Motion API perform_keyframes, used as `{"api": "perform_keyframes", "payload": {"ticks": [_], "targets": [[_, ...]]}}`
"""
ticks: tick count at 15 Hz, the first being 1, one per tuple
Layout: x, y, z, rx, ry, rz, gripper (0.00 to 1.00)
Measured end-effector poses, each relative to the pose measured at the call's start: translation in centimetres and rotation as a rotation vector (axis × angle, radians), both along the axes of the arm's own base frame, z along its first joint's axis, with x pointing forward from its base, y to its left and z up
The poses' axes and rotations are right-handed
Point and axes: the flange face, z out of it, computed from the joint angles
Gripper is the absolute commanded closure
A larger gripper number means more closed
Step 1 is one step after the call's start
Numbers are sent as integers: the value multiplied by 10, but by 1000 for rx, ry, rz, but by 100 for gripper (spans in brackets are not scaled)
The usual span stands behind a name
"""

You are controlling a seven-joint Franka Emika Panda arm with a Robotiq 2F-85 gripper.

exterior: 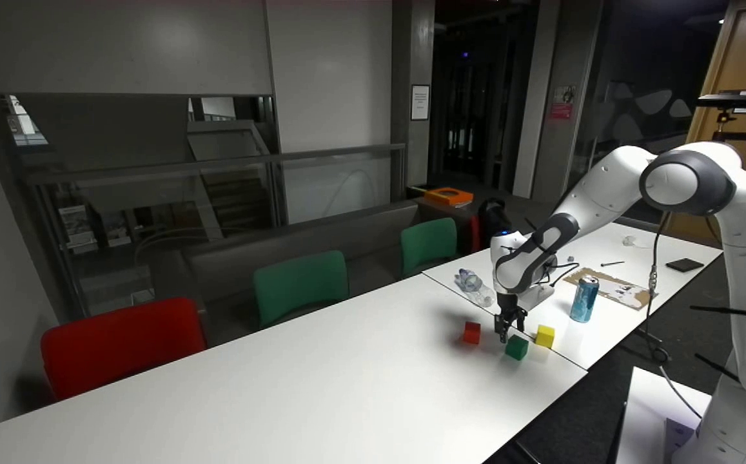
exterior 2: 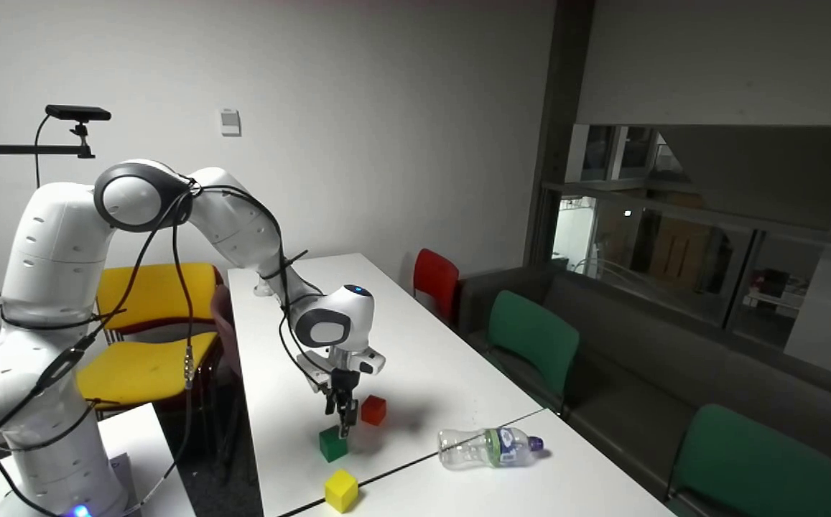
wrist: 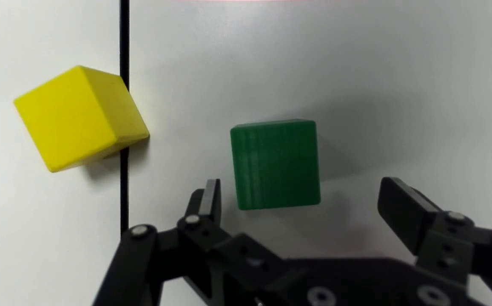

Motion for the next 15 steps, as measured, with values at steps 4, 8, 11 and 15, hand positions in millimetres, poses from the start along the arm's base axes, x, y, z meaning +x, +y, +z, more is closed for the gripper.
{"api": "perform_keyframes", "payload": {"ticks": [4,8,11,15], "targets": [[0,0,-16,13,25,51,0],[-2,0,-27,20,45,65,0],[-3,0,-32,21,53,65,0],[-3,0,-34,20,57,69,41]]}}
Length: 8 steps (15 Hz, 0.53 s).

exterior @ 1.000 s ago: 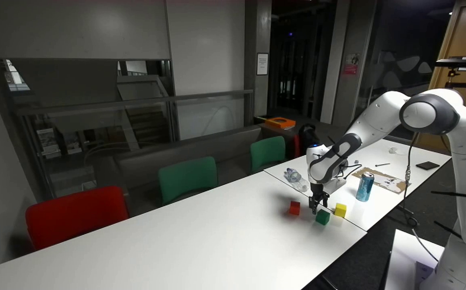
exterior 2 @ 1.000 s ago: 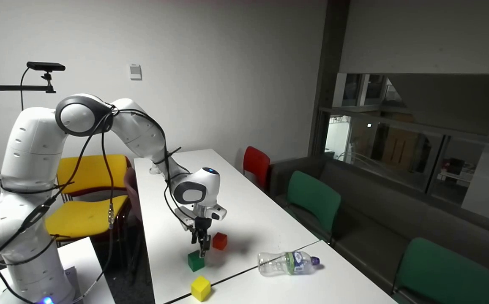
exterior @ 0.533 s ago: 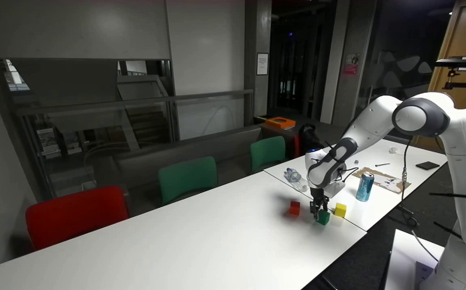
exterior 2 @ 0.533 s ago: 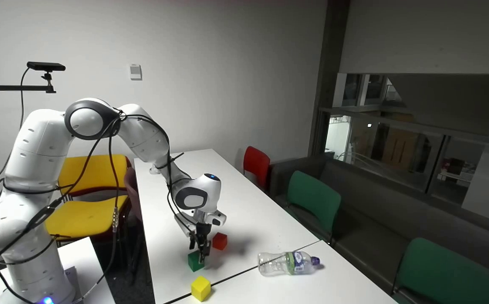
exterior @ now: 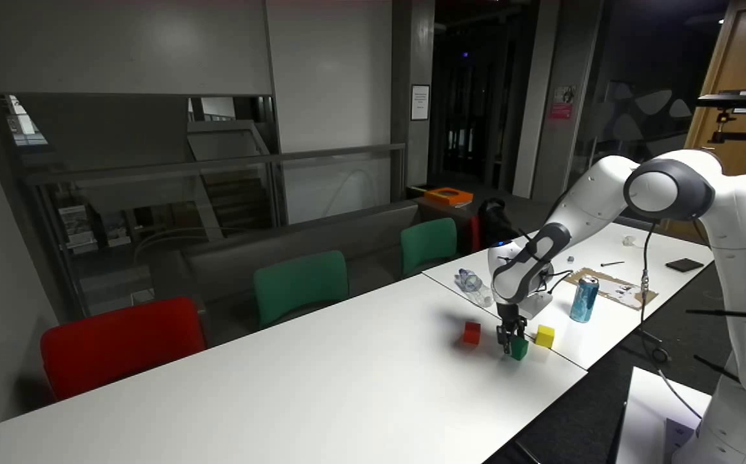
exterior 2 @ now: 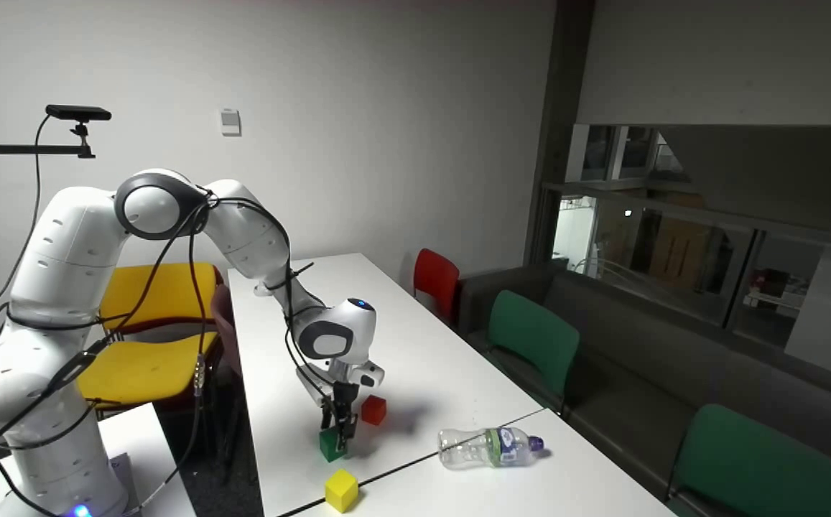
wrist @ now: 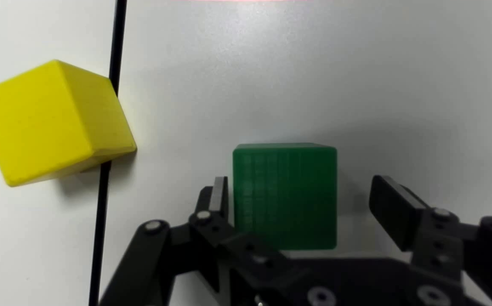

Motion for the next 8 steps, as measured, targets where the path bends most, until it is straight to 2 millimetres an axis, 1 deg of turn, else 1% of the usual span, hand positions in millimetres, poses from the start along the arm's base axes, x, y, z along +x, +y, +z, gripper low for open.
{"api": "perform_keyframes", "payload": {"ticks": [4,8], "targets": [[5,0,-3,-4,3,11,70],[9,2,0,-10,18,32,70]]}}
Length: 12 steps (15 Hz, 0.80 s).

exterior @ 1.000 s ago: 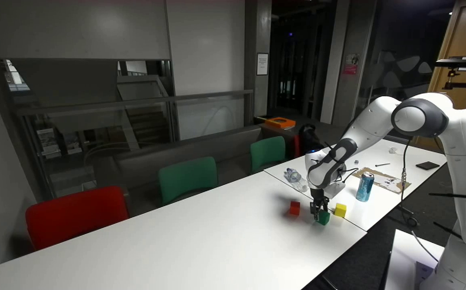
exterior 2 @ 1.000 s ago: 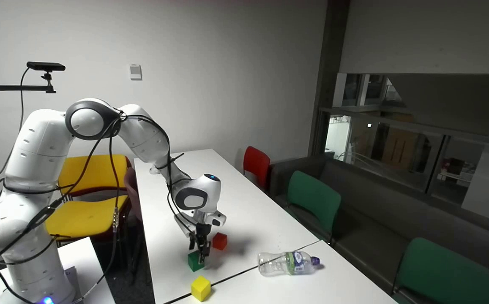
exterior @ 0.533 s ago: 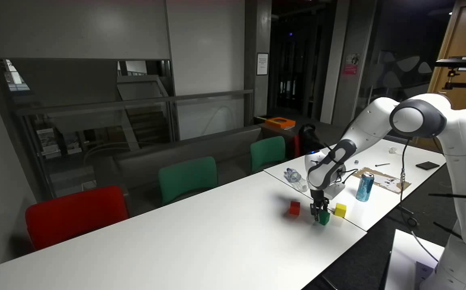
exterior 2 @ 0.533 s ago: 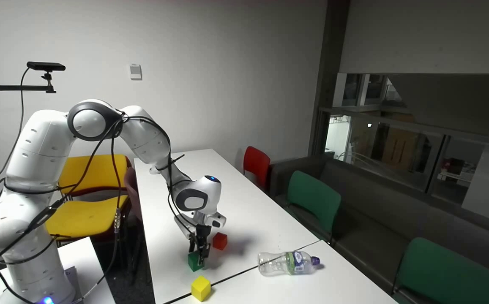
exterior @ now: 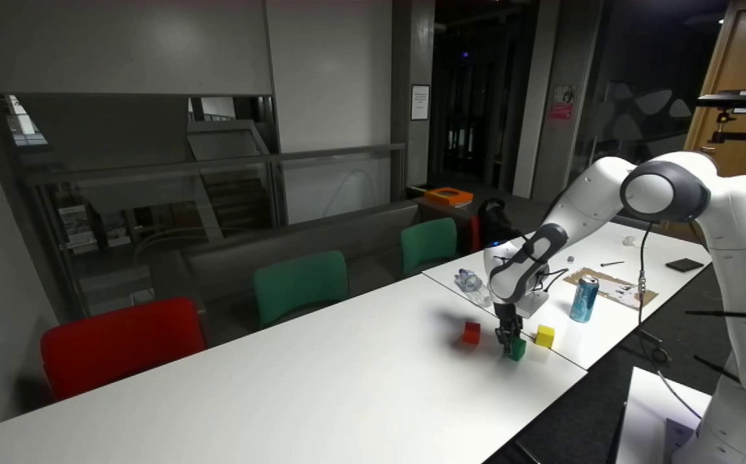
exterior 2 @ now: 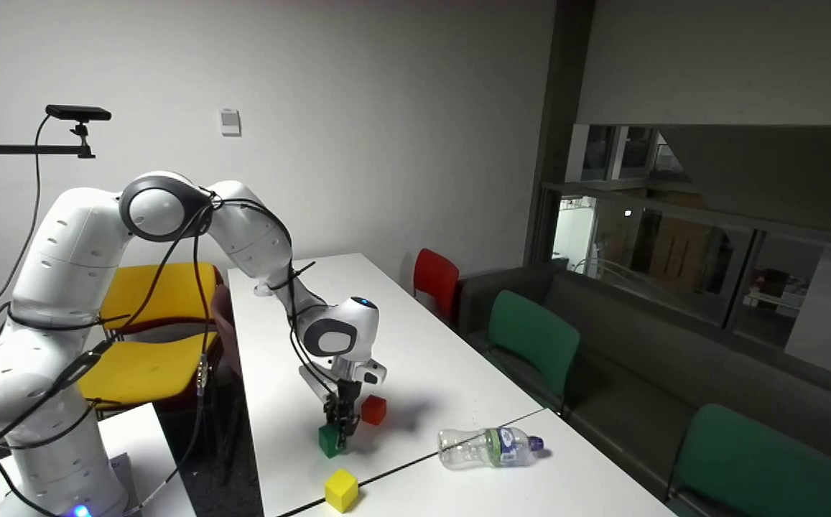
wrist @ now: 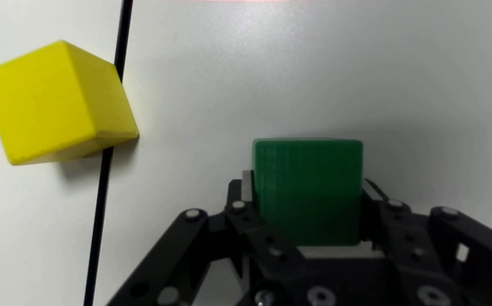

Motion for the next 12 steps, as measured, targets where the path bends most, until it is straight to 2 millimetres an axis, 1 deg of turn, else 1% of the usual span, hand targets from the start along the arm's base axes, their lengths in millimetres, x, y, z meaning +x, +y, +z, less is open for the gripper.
{"api": "perform_keyframes", "payload": {"ticks": [3,5,9,12], "targets": [[3,1,9,-21,15,28,70],[5,-1,24,-56,15,40,70],[9,-4,72,-143,-13,64,70],[16,5,108,-190,-56,110,70]]}}
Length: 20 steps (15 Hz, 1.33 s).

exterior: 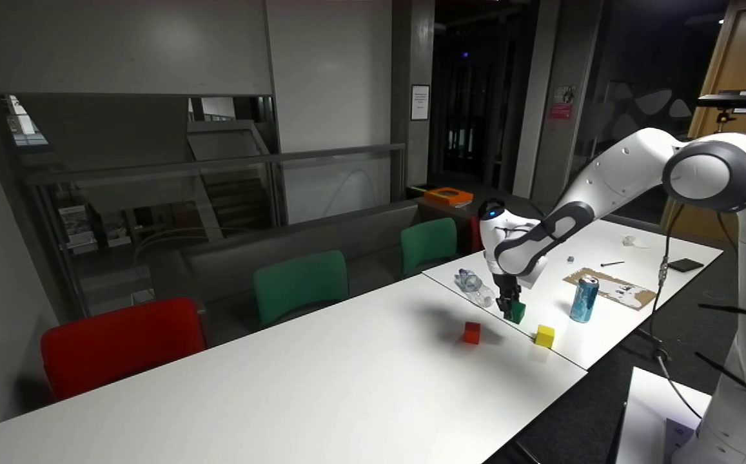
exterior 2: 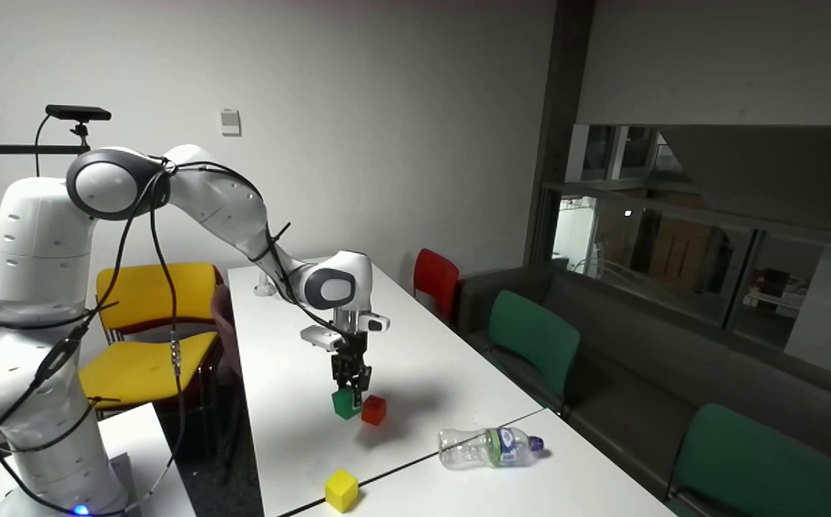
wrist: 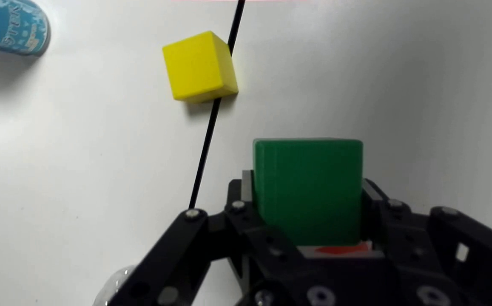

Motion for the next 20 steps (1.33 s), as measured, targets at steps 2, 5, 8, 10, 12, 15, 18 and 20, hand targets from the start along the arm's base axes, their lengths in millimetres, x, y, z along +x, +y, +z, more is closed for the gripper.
{"api": "perform_keyframes", "payload": {"ticks": [2,5,8,10,12,15,18,20], "targets": [[5,9,19,-16,-30,42,70],[12,25,35,-20,-50,123,45],[14,30,37,-16,-51,150,45],[14,30,37,-16,-51,151,45],[14,30,37,-16,-51,151,70],[14,30,35,-15,-49,151,70],[19,30,39,-18,-66,153,70],[27,29,45,-22,-98,158,70]]}}
